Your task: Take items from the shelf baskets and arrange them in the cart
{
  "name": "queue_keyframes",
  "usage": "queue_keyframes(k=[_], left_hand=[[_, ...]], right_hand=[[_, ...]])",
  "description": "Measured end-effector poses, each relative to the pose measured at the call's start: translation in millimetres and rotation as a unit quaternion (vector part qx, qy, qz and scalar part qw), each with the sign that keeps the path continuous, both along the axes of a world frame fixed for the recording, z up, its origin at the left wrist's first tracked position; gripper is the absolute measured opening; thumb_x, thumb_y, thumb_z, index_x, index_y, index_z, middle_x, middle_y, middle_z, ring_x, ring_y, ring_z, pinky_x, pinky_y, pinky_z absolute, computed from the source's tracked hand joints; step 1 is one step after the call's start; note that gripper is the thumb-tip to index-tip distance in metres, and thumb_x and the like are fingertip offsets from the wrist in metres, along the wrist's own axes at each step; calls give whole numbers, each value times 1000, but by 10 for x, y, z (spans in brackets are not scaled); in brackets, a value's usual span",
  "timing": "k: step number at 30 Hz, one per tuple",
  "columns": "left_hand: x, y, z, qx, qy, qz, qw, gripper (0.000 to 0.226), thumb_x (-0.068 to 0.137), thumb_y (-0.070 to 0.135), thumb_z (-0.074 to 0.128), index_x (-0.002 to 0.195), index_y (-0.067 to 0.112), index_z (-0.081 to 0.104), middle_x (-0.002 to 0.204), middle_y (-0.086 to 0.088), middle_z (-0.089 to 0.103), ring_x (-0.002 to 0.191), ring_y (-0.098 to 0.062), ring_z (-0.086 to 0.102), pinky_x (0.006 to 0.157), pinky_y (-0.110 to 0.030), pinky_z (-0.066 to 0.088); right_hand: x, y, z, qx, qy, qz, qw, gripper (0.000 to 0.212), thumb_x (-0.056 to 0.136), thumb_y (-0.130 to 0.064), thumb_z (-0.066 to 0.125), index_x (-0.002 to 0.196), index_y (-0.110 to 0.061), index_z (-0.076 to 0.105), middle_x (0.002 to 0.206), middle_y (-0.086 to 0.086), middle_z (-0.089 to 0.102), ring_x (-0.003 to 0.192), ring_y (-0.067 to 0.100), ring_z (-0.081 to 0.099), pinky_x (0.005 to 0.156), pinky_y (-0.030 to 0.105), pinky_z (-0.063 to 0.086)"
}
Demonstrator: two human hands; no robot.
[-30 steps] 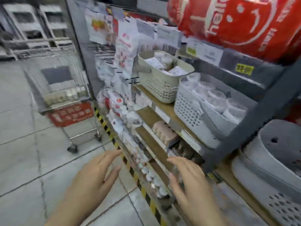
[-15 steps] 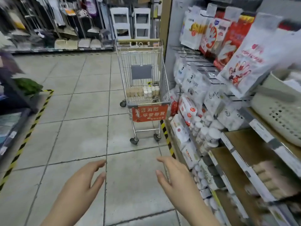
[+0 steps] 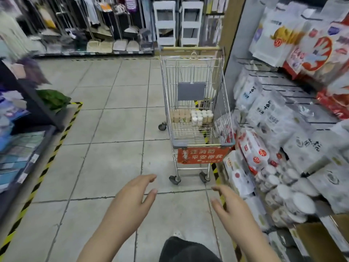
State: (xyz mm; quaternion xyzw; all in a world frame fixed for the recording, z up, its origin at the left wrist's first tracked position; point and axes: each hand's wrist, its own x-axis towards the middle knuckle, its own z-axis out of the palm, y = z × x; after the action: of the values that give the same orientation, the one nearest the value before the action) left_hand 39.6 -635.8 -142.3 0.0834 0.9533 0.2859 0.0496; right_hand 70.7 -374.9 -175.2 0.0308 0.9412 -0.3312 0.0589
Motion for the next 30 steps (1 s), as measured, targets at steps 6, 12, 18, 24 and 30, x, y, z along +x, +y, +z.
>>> queue_keyframes(k=[6,12,18,24,30], left_hand=[[-1027,-379,-29,0,-10,69,998,37,95,36,48,132,30,50,118,26,50,110,6,46,91,-15,34],[-1885,-817,-158,11,-73,104,992,36,94,37,50,130,29,50,123,19,55,111,0,50,94,-24,42],[-3264,-1309,-315,-7,-108,86,990,36,96,32,49,131,24,50,126,12,57,113,-7,52,97,-28,41],[-4861,-1564,-364,-52,-99,-27,993,36,95,31,51,130,23,52,125,12,58,116,-6,53,96,-27,41],[-6181,-1035,-503,-95,-92,-198,971,37,97,30,49,133,22,50,131,9,56,119,-9,52,95,-23,38]], right_hand=[[-1341,-409,13,-8,23,72,997,33,97,-32,49,130,-31,48,120,-21,48,118,1,45,93,15,34],[-2389,-822,18,-9,8,116,993,34,98,-34,45,132,-29,47,128,-18,48,122,1,41,97,18,30],[-3431,-1021,-189,-18,-17,34,999,36,100,-34,44,135,-26,46,135,-15,47,126,2,41,101,17,30],[-4271,-1276,-377,-31,-69,-111,991,30,98,-30,50,128,-30,52,127,-15,54,90,1,59,83,14,44],[-4647,-1274,-545,-45,-105,-264,958,33,95,-22,55,128,-22,55,126,-5,58,114,11,54,89,23,41]])
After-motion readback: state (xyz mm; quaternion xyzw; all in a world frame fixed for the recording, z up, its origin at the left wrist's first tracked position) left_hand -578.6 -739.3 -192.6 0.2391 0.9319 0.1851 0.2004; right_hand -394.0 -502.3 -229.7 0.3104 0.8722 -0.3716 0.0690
